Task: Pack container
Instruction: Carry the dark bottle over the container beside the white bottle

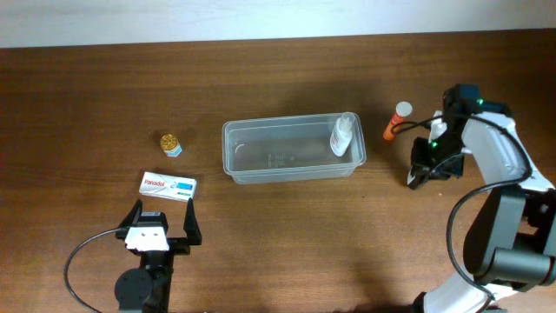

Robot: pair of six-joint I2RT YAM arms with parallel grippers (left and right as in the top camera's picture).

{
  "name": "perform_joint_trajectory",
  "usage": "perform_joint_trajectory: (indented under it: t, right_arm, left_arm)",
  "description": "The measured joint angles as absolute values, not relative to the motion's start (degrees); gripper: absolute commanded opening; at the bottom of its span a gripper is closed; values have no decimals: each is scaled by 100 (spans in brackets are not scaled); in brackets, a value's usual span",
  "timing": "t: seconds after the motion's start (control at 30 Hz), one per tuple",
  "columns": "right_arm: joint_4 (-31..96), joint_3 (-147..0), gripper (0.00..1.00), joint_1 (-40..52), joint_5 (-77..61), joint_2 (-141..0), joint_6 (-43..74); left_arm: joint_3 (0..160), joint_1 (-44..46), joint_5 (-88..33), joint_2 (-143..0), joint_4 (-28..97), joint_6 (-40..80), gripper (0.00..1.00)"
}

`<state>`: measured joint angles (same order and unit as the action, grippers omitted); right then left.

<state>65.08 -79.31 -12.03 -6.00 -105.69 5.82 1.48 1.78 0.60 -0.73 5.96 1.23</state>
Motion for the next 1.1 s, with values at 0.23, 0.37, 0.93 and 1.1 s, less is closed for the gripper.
perform_joint_trajectory:
  t: [0.23, 0.37, 0.93, 1.1]
  right_arm:
    - [7343, -8866, 18, -939, -613, -10560, 578]
    - [7644, -9323, 18, -493, -613, -10479, 580]
    - [7666, -10191, 19, 1723, -541, -9953, 626]
    - [7448, -10184, 19, 2147, -290, -9996, 731]
  left_arm:
    - [148, 178, 60, -73, 596, 121, 99]
    - [148, 178, 60, -73, 596, 121, 99]
    - [148, 178, 60, -73, 596, 121, 99]
    - [148, 178, 60, -73, 596, 121, 99]
